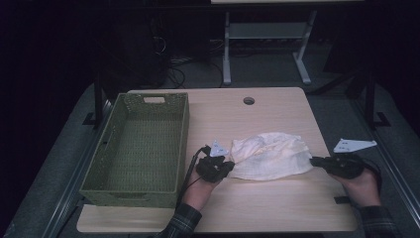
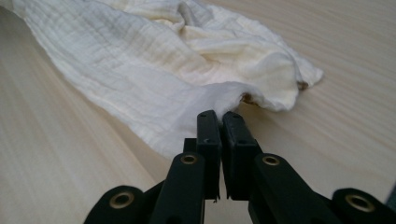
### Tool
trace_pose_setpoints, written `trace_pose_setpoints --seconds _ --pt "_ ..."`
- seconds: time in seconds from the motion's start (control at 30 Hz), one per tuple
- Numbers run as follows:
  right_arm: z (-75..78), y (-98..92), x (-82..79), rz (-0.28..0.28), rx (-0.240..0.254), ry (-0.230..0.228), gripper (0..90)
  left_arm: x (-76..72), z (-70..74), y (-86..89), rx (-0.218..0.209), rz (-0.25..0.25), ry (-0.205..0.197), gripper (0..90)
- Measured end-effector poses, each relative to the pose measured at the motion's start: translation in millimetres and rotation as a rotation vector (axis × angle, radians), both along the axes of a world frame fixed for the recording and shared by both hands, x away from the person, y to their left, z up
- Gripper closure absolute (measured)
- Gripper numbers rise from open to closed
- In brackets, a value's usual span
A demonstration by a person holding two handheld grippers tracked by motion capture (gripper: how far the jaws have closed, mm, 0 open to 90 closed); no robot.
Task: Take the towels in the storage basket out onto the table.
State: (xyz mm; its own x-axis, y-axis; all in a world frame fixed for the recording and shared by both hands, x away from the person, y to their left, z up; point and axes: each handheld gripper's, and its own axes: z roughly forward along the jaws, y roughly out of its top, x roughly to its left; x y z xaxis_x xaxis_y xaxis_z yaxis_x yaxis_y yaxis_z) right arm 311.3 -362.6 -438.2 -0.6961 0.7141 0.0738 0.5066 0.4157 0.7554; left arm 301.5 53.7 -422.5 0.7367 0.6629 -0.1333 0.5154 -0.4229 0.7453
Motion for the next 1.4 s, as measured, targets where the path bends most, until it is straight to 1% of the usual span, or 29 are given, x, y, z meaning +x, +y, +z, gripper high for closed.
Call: trace_pose_setpoints --seconds 0.07,0.1,0.17,0.23,0.33,0.4,0.53,0.6,0.63,0.7,0.73,0.77,0.8,0.83,0.87,1.0,1.03,1.1,1.23,1.3,1.33,1.37,1.4 --pt "0.1 -6.3 -8.2 0.002 0.006 -0.005 85.9 -5.8 1.6 2.3 0.01 0.002 0.001 86.5" --pt "0.5 -9.1 -12.7 0.0 -0.001 -0.006 85.9 -8.8 1.5 3.1 0.004 0.009 0.004 86.5" --pt "-0.2 -12.8 -21.6 -0.001 0.005 -0.002 85.9 -13.6 0.8 4.8 0.007 0.017 0.017 86.5" --pt "-2.3 -13.8 -31.6 0.005 0.008 0.009 85.9 -17.5 -1.3 5.7 0.018 0.02 0.026 86.5" --pt "-7.0 -12.4 -42.5 0.021 0.002 0.023 85.9 -25.3 -3.8 5.9 0.031 0.021 0.045 86.5" --pt "-10.7 -10.8 -50.1 0.029 -0.008 0.042 85.9 -29.8 -5.5 5.6 0.037 0.017 0.055 86.5" --pt "-16.2 -8.7 -59.9 0.049 -0.009 0.06 85.9 -39.0 -10.2 6.1 0.075 0.006 0.072 86.4" --pt "-19.1 -8.2 -65.5 0.058 -0.011 0.072 85.9 -42.6 -12.8 7.8 0.086 0.002 0.088 86.3" --pt "-20.2 -7.8 -67.8 0.059 -0.008 0.078 85.9 -44.4 -14.8 9.0 0.099 -0.005 0.096 86.3" --pt "-24.2 -6.5 -73.2 0.072 -0.013 0.09 85.4 -46.0 -16.1 10.9 0.12 0.007 0.095 85.3" --pt "-24.8 -6.4 -74.5 0.075 -0.02 0.094 84.3 -45.9 -15.7 12.3 0.119 0.011 0.089 82.7" --pt "-24.9 -6.7 -75.0 0.077 -0.019 0.089 81.9 -45.8 -14.7 13.2 0.109 0.019 0.079 79.6" --pt "-23.8 -7.1 -75.1 0.07 -0.014 0.084 80.0 -45.3 -13.6 13.5 0.109 0.021 0.071 75.9" --pt "-21.2 -9.1 -73.2 0.069 -0.001 0.066 75.4 -44.4 -12.4 12.9 0.107 0.023 0.062 71.6" --pt "-21.2 -9.1 -73.2 0.069 -0.001 0.066 75.4 -42.8 -11.2 12.2 0.108 0.023 0.055 71.6" --pt "-17.1 -10.7 -65.3 0.052 0.011 0.046 72.2 -33.4 -8.8 8.6 0.114 0.014 0.038 64.2" --pt "-17.0 -10.7 -62.4 0.055 0.02 0.042 71.0 -30.2 -7.6 7.8 0.108 0.014 0.033 63.1" --pt "-15.1 -8.9 -57.4 0.055 0.014 0.043 69.2 -25.1 -6.1 6.7 0.114 0.012 0.019 59.7" --pt "-13.8 -4.4 -49.1 0.063 0.013 0.037 66.3 -14.5 -4.5 5.0 0.127 0.002 0.011 56.0" --pt "-13.5 0.1 -41.3 0.068 0.004 0.038 65.9 -10.0 -4.4 5.1 0.119 0.009 0.004 55.6" --pt "-13.5 0.1 -41.3 0.068 0.004 0.038 65.9 -7.7 -4.4 5.5 0.12 0.006 0.003 55.6" --pt "-13.3 1.1 -39.5 0.064 0.002 0.036 66.4 -4.9 -4.8 5.1 0.109 0.01 0.01 55.6" --pt "-13.1 2.3 -36.6 0.065 0.008 0.036 66.7 -2.0 -4.7 5.5 0.111 0.006 0.007 55.6"
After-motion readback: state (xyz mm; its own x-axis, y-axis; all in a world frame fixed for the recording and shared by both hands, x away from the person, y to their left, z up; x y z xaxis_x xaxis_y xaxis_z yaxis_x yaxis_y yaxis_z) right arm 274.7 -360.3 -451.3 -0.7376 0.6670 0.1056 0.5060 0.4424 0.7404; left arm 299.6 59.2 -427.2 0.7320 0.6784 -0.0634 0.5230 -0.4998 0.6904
